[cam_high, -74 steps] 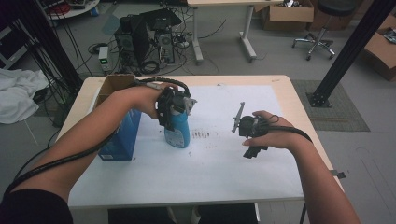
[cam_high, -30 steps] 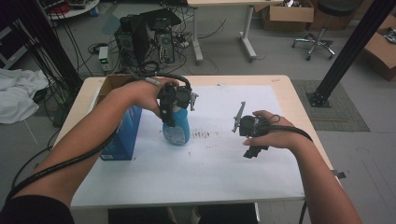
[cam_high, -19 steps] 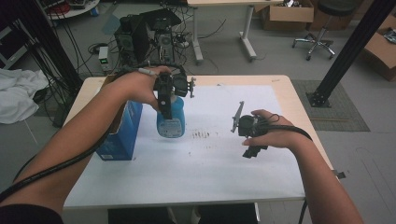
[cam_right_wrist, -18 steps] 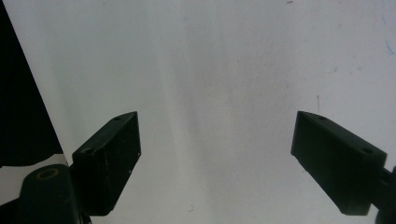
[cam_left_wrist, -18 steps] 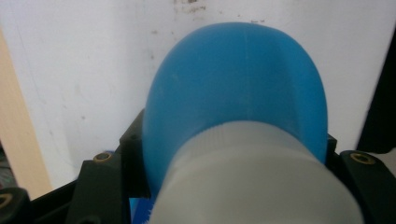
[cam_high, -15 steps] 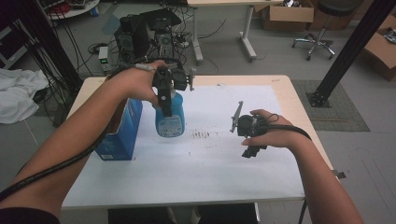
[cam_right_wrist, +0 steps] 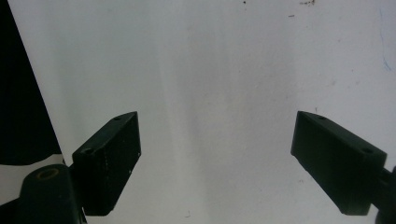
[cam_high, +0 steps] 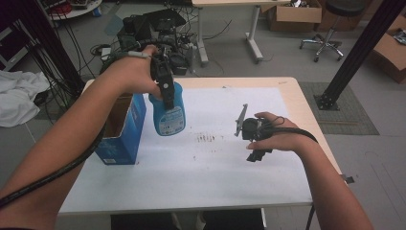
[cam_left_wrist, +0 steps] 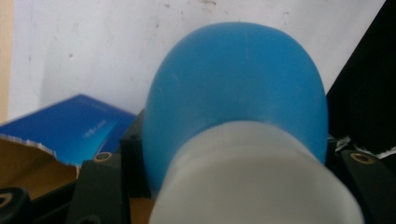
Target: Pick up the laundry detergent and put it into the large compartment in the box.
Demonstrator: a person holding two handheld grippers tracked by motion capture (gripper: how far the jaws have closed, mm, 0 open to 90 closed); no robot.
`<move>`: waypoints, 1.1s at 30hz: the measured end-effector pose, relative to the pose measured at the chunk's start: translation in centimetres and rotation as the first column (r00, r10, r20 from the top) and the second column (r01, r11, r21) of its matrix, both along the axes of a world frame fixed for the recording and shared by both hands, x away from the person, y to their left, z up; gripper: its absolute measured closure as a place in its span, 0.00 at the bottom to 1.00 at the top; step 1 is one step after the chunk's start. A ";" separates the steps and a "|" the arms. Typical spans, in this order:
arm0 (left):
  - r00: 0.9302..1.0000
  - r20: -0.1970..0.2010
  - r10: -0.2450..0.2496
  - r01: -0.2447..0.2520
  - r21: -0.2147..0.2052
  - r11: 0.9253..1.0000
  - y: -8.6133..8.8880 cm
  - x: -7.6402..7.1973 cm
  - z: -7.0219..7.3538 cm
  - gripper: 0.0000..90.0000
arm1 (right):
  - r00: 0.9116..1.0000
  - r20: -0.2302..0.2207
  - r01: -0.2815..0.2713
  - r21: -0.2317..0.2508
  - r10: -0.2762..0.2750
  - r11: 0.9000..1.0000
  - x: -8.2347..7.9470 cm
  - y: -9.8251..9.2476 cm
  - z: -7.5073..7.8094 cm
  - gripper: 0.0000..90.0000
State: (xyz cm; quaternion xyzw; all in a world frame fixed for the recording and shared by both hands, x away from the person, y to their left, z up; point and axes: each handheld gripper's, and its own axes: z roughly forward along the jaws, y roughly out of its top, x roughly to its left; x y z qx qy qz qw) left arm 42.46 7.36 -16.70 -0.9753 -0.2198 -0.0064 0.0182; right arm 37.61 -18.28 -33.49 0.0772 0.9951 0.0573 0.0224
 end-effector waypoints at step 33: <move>0.756 -0.054 0.652 -0.654 -0.079 0.752 9.9 1.1 8.3 0.43 | 0.998 0.008 -0.064 0.008 0.064 0.998 -0.1 1.0 0.5 0.18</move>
